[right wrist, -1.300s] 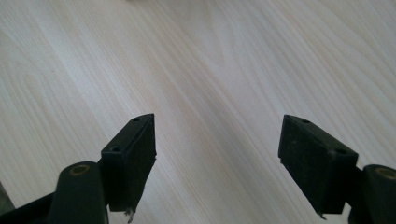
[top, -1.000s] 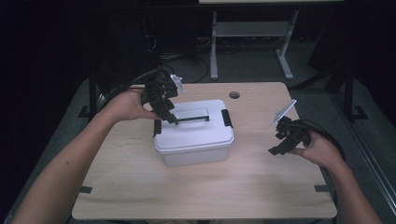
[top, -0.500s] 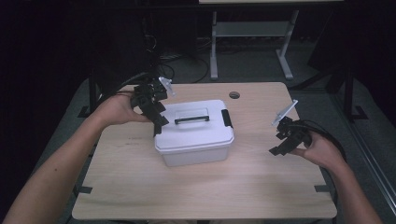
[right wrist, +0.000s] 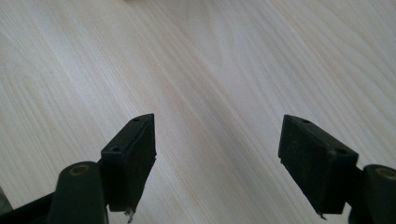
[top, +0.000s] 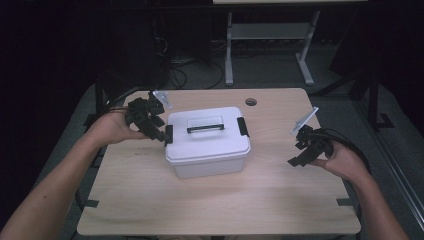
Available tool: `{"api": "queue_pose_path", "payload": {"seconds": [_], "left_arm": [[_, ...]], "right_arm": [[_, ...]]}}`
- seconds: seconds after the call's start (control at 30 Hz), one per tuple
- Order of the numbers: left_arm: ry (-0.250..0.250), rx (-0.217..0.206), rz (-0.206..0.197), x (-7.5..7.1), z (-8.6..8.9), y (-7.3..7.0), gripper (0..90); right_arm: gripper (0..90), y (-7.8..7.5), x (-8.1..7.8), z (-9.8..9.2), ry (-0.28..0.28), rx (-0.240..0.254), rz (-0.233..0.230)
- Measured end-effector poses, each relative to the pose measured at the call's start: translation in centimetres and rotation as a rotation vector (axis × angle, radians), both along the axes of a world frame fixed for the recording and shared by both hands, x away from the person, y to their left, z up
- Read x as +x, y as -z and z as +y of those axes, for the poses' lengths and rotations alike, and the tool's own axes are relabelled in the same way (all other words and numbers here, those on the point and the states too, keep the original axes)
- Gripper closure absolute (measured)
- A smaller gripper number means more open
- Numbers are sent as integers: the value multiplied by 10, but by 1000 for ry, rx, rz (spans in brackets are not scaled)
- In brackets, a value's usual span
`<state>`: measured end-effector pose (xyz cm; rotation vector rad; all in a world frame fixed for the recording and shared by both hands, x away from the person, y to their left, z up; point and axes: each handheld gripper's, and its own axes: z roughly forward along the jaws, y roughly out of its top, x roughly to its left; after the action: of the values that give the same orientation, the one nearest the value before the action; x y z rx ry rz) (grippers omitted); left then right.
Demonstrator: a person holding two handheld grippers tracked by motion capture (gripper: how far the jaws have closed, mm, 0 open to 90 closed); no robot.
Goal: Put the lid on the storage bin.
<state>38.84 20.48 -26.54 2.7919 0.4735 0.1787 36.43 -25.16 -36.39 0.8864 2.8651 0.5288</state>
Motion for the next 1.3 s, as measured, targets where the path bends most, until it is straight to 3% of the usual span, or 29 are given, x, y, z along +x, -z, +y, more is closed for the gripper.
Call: {"api": "queue_pose_path", "payload": {"seconds": [0.37, 1.3], "left_arm": [[-45, -14, -7, -9, 18, 11, 434], [-103, -42, -18, -28, 53, 44, 401]], "right_arm": [[269, 0, -1, 0, 3, 1, 3], [269, 4, -2, -1, 7, -2, 8]]}}
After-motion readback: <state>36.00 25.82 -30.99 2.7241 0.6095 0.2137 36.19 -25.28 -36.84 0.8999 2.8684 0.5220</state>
